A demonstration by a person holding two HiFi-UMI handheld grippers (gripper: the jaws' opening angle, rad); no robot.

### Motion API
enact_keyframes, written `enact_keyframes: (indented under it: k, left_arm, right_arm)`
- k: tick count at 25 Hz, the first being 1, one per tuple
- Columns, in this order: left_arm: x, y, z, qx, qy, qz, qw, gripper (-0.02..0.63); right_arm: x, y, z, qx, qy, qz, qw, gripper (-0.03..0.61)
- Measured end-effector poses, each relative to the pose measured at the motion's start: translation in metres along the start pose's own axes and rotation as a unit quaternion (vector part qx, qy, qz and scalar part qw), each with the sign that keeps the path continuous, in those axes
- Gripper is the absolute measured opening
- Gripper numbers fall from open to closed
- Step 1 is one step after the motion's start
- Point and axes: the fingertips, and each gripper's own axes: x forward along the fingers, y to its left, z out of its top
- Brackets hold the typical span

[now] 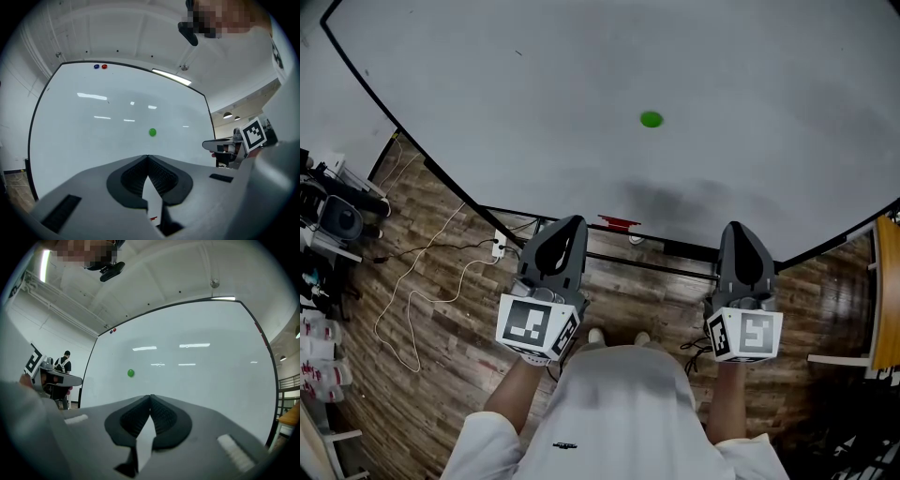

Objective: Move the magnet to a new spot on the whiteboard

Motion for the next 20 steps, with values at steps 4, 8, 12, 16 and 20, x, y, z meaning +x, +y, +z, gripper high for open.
enact_keyframes:
  k: [4,8,12,16,20]
  left_arm:
    - [0.001,-0.002,-0.002,-0.001,0.003,0.001,1.0000,0.006]
    - [0.002,-0.007,-0.004,-0.002,0.007,0.000,1.0000,0.006]
    - [0.004,-0.008,-0.005,-0.002,0.008,0.001,1.0000,0.006]
    - [0.004,-0.007,-0.003,0.000,0.007,0.001,1.0000,0.006]
    - [0.005,-0.007,-0.002,-0.001,0.007,0.001,1.0000,0.006]
  right_arm:
    - [0.000,-0.002,-0.001,0.005,0.000,0.004,1.000,0.011]
    - [0.000,-0.008,-0.003,0.011,-0.001,0.002,1.000,0.011]
    - [-0.002,-0.014,-0.021,0.026,0.002,-0.005,1.000,0.011]
    - [0.000,-0.013,-0.020,0.035,-0.003,-0.003,0.999,0.011]
    - [0.000,-0.013,-0.020,0.035,-0.002,-0.003,0.999,0.011]
